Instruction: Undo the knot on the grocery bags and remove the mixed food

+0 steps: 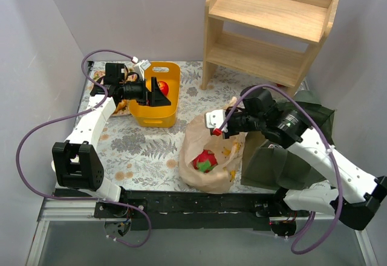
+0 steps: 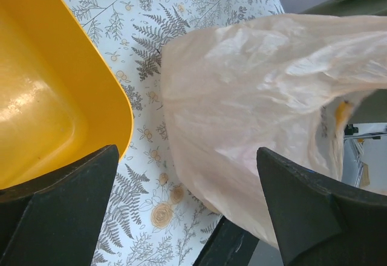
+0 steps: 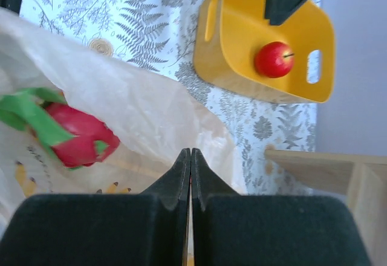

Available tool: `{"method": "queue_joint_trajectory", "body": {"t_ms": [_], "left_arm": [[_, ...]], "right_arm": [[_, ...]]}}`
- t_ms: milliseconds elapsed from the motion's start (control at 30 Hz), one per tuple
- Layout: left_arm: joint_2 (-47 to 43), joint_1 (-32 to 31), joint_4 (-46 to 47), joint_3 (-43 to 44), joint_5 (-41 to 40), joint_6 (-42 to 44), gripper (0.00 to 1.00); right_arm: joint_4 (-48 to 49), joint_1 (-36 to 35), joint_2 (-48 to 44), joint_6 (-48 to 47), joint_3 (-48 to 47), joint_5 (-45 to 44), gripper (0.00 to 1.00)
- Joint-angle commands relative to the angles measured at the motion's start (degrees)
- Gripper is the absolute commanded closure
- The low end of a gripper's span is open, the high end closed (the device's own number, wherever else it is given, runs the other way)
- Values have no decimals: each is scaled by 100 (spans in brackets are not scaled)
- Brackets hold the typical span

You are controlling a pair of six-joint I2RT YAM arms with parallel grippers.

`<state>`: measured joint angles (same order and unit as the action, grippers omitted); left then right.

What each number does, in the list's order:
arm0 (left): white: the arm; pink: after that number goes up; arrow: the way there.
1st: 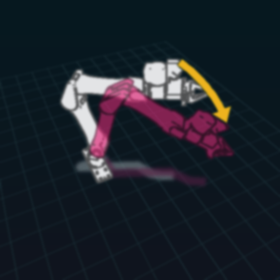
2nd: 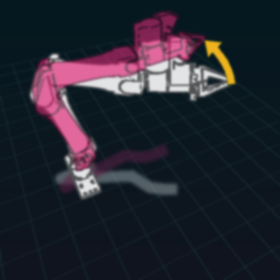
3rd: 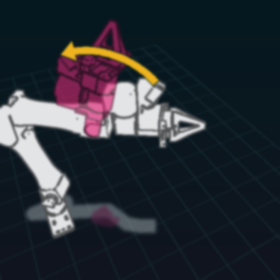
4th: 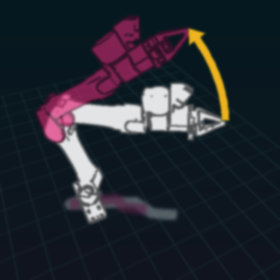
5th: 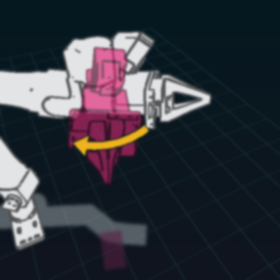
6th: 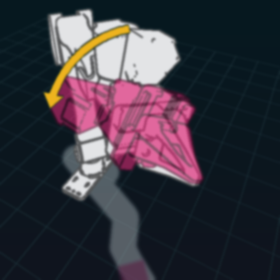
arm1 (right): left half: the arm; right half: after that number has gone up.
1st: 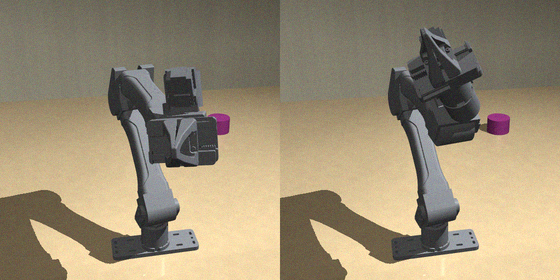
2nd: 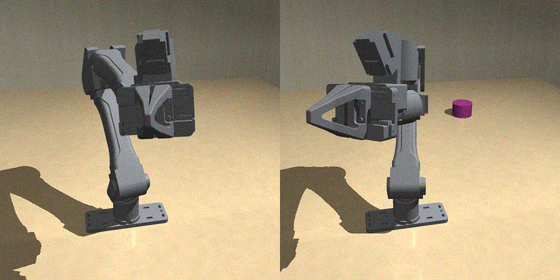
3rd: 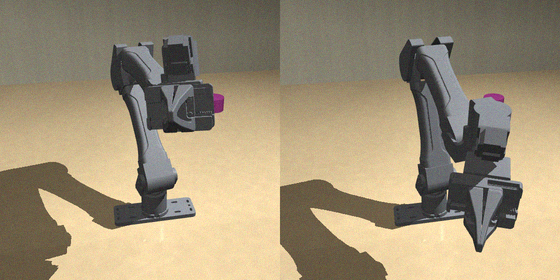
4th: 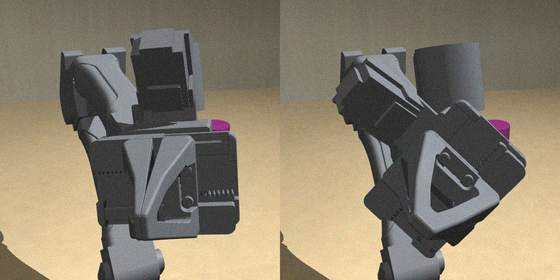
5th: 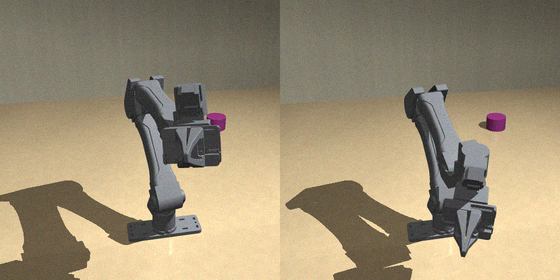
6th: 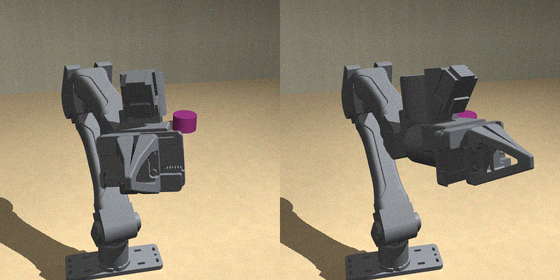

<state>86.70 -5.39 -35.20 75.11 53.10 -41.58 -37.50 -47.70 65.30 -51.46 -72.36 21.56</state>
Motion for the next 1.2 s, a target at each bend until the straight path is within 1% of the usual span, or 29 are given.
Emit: {"method": "queue_joint_trajectory", "body": {"t_ms": [0, 100, 167, 267, 367, 433, 500, 567, 667, 733, 833, 867, 900, 967, 1033, 1100, 1167], "left_arm": [[-100, 3, 119, 241, -46, 19, 2], [-74, 3, 101, 294, 130, 10, 2], [-56, 3, 119, 276, 122, 1, 2], [-12, 3, 119, 250, 34, 1, 2], [-21, 3, 101, 276, -54, -8, 2], [-30, 3, 49, 267, -133, 1, 2], [-65, 3, -82, 267, -168, 36, 2], [-100, 3, -162, 241, -212, 124, 2], [-223, -6, -242, 110, -309, 194, 2], [-293, -6, -224, -40, -335, 177, 2], [-338, -6, -241, -102, -397, 159, 2], [-346, -6, -276, -76, -423, 185, 2], [-329, 3, -390, -41, -502, 273, 2], [-320, -6, -513, 82, -590, 352, 2], [-329, 3, -628, 144, -696, 458, 2], [-355, -6, -672, 144, -731, 502, 2], [-373, -6, -655, 83, -731, 520, 2]], "right_arm": [[-574, -28, -254, 181, -480, -11, 99], [-610, -29, -377, 110, -402, -38, 99], [-592, -29, -421, 128, -69, 49, 99], [-417, -29, -500, -3, 669, 453, 99], [-433, -37, -405, -451, 1170, 936, 99], [-836, -64, -246, -846, 1241, 1366, 99], [-1197, -90, 17, -1382, 1215, 1526, 99], [-1609, -99, 236, -1672, 1163, 1526, 99], [-1779, -108, 326, -1779, 1215, 1491, 99], [-1726, -125, 308, -1937, 1426, 1684, 92], [-1770, -301, 369, -2227, 1470, 1860, 86], [-1866, -336, 404, -2271, 1435, 1895, 86], [-2110, -380, 448, -2298, 1374, 1861, 86], [-2428, -415, 580, -2342, 1172, 1651, 90], [-2569, -415, 563, -1967, 1005, 1325, 91], [-2797, -415, 467, -2156, 995, 1245, 91], [-2703, -415, 256, -2403, 1275, 1350, 89]]}}
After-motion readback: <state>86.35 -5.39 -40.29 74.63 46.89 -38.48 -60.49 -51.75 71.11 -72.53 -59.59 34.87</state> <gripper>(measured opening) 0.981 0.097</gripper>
